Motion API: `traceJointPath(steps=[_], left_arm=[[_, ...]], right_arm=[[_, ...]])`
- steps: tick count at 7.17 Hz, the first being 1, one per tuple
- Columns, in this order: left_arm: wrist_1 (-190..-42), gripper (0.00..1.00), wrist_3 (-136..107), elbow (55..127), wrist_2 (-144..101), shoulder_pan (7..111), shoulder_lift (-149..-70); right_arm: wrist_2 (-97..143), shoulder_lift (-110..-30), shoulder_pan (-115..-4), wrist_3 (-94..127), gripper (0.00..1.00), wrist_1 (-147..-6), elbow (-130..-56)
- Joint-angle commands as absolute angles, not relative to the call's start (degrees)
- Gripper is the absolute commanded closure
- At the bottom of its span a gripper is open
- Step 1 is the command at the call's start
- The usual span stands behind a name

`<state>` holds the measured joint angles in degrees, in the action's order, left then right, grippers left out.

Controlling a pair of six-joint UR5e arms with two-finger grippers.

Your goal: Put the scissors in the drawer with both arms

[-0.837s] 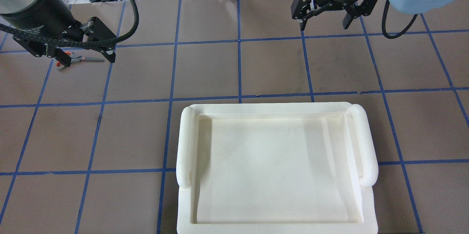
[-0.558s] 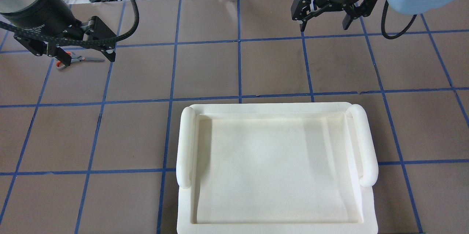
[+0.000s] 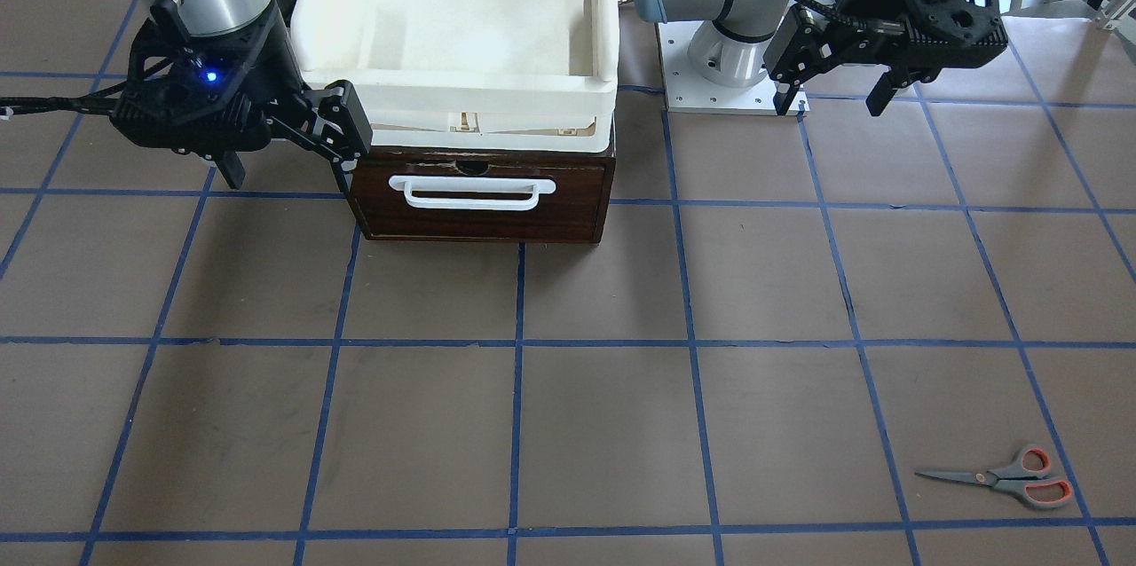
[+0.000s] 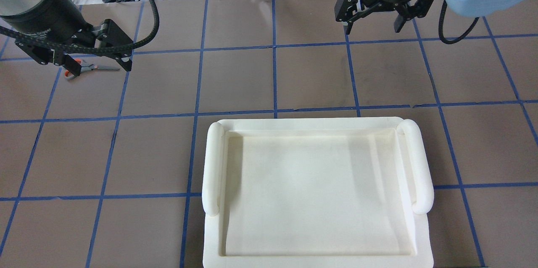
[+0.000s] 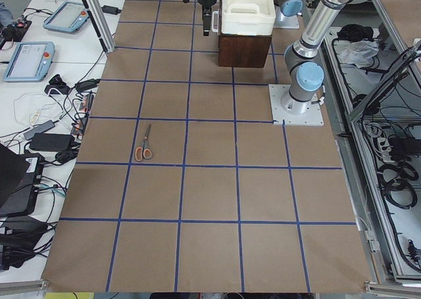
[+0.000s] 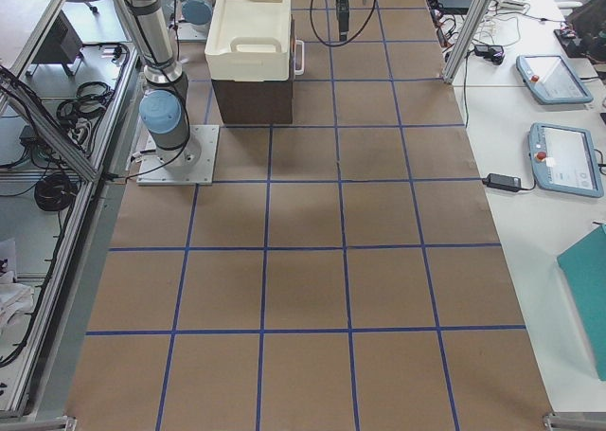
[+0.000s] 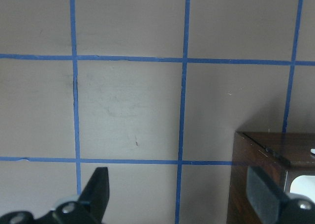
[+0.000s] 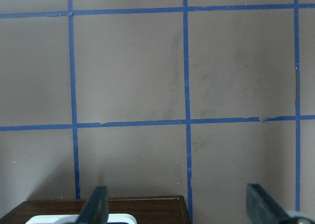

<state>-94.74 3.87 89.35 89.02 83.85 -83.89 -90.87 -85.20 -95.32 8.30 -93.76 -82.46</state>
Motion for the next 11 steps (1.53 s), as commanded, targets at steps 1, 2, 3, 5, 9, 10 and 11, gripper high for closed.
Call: traceJointPath(steps=[1, 2, 3, 5, 9, 10, 11], left_arm=[[-94.83, 0.0, 3.95, 89.38, 88.68, 83.85, -84.11], [-94.92, 0.0, 4.13, 89.47, 89.03, 83.85, -84.29], [-95.18, 0.0, 4.13, 89.82, 89.21, 83.67, -84.64], [-91.35, 0.0, 8.68, 95.07, 89.47, 81.84, -84.64], [-75.1, 0.0, 13.01, 106.08, 92.0, 76.74, -95.14], [-69.49, 0.0, 13.18, 105.91, 93.76, 76.55, -98.93], [-64.13, 0.0, 17.27, 105.65, 93.95, 76.12, -102.79]], right_arm=[[-90.88, -85.6, -95.54, 20.33, 0.0, -93.34, -83.23], [-90.88, -85.08, -95.54, 25.0, 0.0, -94.47, -84.97], [-90.97, -85.08, -95.62, 32.97, 0.0, -94.66, -85.51], [-91.49, -83.34, -96.76, 55.52, 0.0, -93.96, -85.52], [-91.14, -78.85, -102.72, 82.54, 0.0, -93.6, -85.43], [-90.62, -75.79, -105.35, 89.4, 0.0, -93.69, -85.34], [-90.44, -73.24, -107.47, 94.08, 0.0, -93.87, -85.17]])
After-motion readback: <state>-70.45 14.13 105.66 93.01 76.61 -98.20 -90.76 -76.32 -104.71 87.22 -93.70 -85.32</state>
